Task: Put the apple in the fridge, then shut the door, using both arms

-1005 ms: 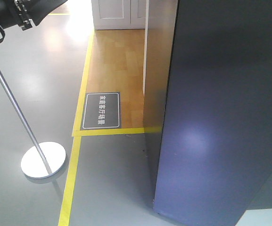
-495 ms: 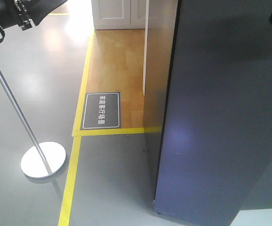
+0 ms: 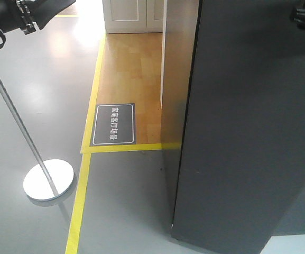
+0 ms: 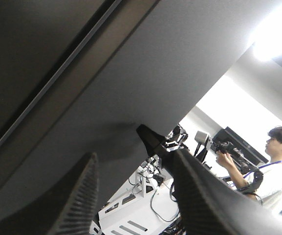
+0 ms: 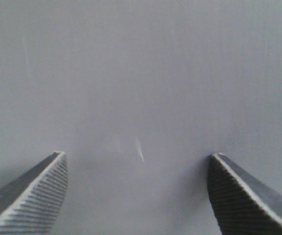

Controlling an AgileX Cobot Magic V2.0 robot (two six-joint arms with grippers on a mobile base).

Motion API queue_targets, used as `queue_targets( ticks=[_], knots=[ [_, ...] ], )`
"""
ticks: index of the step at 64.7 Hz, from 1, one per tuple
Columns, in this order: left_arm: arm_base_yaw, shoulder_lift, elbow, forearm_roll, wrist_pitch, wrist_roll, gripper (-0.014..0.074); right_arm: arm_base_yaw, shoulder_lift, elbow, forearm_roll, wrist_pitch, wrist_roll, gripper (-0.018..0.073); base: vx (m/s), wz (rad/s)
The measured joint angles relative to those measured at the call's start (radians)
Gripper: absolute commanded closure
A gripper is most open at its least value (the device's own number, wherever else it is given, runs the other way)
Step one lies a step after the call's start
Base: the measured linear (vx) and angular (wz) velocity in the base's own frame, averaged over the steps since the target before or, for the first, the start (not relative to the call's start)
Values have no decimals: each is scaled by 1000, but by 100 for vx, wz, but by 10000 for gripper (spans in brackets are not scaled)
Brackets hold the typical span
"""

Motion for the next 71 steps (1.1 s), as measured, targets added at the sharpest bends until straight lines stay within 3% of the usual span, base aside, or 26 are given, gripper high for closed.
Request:
queue_targets(
  ticks=[29,54,71],
  knots=[
    [0,-1,0,1,38,0,240,0,120,-168,17,4,-3,-10,0,0],
    [0,-1,0,82,141,0,240,-6,240,-343,-2,101,-46,-1,0,-1],
    [0,-1,0,91,185,0,240,-6,275,-363,-4,131,-49,0,0,0]
  ],
)
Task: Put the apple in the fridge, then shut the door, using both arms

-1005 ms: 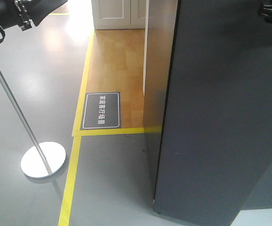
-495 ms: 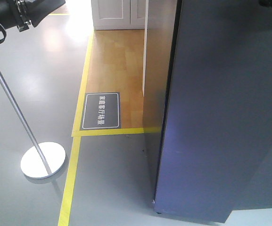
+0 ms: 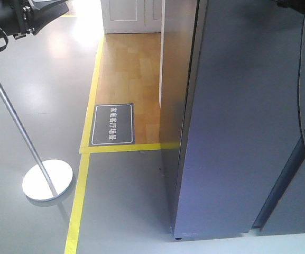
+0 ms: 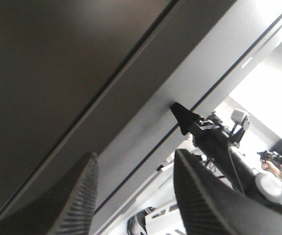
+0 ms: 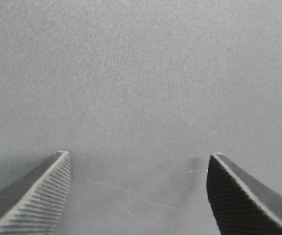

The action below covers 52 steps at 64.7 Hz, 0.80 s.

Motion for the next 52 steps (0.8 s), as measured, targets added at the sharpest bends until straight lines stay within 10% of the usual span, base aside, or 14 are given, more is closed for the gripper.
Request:
queue_targets(
  ticks=[20,39,52],
  knots=[
    [0,0,0,3,37,0,247,2,-40,4,-19,259,-31,117,0,0],
    [0,0,0,3,24,0,458,3,-285,1,-36,632,-34,576,0,0],
    [0,-5,0,7,-73,0,605,3,-415,1,-51,881,-34,565,0,0]
  ],
)
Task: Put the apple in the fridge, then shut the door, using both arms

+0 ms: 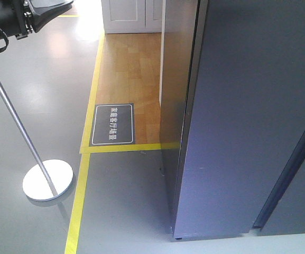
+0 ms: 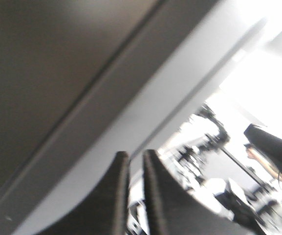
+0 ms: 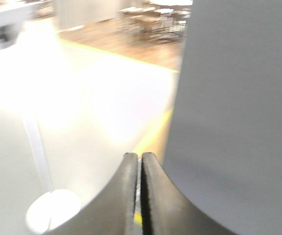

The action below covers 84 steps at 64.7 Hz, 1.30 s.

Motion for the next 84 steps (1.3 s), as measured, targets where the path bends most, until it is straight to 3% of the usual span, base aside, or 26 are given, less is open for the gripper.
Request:
queue_targets(
  ticks=[14,24,37,51,66,74,84],
  knots=[
    [0,-29,0,64,-115,0,604,0,-123,52,-8,114,0,565,0,0],
    [0,-82,49,144,-153,0,604,0,-250,231,-7,87,-8,565,0,0],
    [0,-206,240,205,-129,0,604,0,-447,543,-11,55,-36,565,0,0],
    [0,-418,600,318,-33,59,604,0,-704,907,-11,4,-41,565,0,0],
    [0,-650,984,330,224,159,603,0,-935,1183,-11,-62,-42,565,0,0],
    [0,-726,1056,330,330,175,603,0,-995,1228,-11,-74,-42,565,0,0],
    [0,-770,1071,323,363,178,603,0,-1005,1233,-3,-51,-42,565,0,0]
  ],
)
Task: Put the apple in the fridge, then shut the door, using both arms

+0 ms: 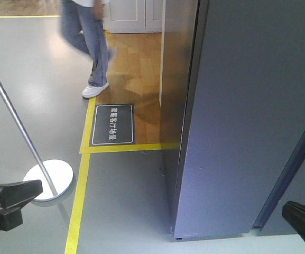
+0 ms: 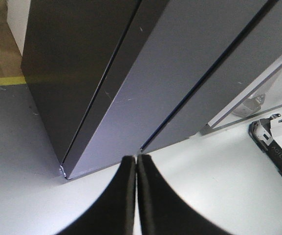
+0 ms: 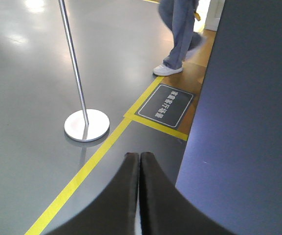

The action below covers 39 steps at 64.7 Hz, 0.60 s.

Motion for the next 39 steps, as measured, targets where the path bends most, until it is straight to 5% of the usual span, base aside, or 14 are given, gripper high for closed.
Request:
queue_targets(
  ticks=[39],
  knots=[
    [0,-5,0,-87,-20,-1,602,0,0,0,4,14,-1,565,0,0]
  ],
)
